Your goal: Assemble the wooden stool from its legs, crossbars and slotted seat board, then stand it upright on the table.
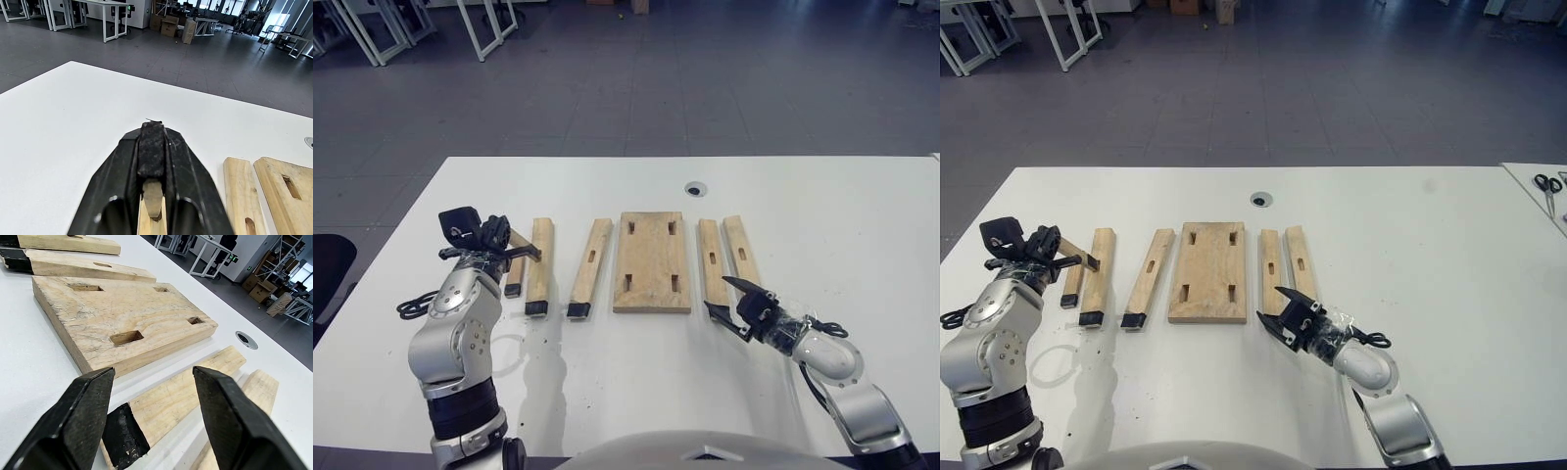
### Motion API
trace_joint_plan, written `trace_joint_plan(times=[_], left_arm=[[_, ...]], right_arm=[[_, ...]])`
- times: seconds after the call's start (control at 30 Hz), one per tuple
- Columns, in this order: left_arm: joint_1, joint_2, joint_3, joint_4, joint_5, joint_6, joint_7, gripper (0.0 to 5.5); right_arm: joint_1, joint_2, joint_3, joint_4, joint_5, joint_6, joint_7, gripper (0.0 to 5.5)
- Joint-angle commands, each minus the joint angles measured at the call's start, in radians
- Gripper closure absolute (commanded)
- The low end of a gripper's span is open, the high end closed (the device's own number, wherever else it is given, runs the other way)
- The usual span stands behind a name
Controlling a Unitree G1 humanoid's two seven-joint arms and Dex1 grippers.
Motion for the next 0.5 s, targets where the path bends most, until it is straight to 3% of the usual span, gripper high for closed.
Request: trace_joint_plan(times=[0.03,0.23,0.5], left_arm=[[0.005,-0.009,-0.019,0.060,0.001,0.019,-0.018,5.06],[-0.042,0.008,-0.030,0.044,0.048,-0.087,-0.014,5.06],[-0.010,0.010,-0.054,0.033,0.054,-0.034,-0.011,5.06]], right_arm=[[-0.001,-0.005,-0.007,-0.002,-0.002,0.014,-0.001,2.56],[-0.004,-0.004,-0.007,0.001,-0.002,0.015,-0.001,2.56],[-0.004,-0.005,-0.008,0.001,-0.001,0.017,-0.001,2.56]])
